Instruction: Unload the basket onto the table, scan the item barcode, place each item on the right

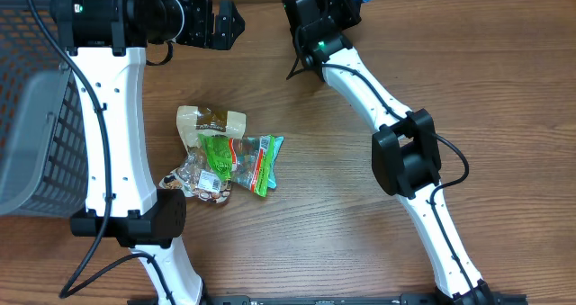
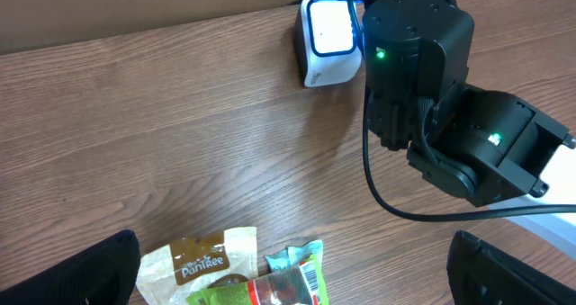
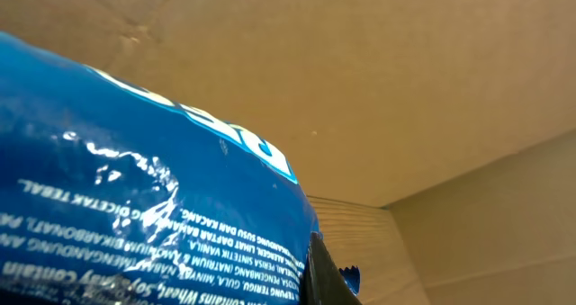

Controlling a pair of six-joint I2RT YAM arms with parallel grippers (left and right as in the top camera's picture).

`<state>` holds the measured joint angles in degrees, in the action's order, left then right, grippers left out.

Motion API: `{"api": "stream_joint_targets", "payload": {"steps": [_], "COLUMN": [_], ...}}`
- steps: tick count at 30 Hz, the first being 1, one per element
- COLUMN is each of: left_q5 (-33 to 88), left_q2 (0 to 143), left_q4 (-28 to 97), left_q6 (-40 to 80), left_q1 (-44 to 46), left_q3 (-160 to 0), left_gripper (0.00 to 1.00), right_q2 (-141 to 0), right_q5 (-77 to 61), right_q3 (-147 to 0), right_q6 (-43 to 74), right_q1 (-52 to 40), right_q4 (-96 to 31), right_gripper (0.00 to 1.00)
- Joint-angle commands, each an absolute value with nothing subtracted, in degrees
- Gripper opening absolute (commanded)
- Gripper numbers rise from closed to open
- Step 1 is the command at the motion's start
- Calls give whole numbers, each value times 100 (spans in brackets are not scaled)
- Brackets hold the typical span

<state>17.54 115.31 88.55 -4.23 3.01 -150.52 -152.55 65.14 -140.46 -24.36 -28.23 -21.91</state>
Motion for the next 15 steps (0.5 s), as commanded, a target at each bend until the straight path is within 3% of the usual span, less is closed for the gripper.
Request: {"api": "stream_joint_targets", "payload": {"steps": [1, 15], "left_q5": [1741, 1739], "left_q2": [11596, 11596], "left_q4": [8847, 8849], "left_q6": [-386, -386], "left_q1": [340, 340], "left_q3": [-15087, -15087], "left_gripper": [100, 100], "right_q2": [-15220, -15244], "right_q5": [6274, 5253], "right_q3": [-14134, -14134], "right_q6": [-2045, -1146], "right_q1": [-2672, -2462], "right_q4": [-2141, -2668], "right_gripper": [4, 4]}}
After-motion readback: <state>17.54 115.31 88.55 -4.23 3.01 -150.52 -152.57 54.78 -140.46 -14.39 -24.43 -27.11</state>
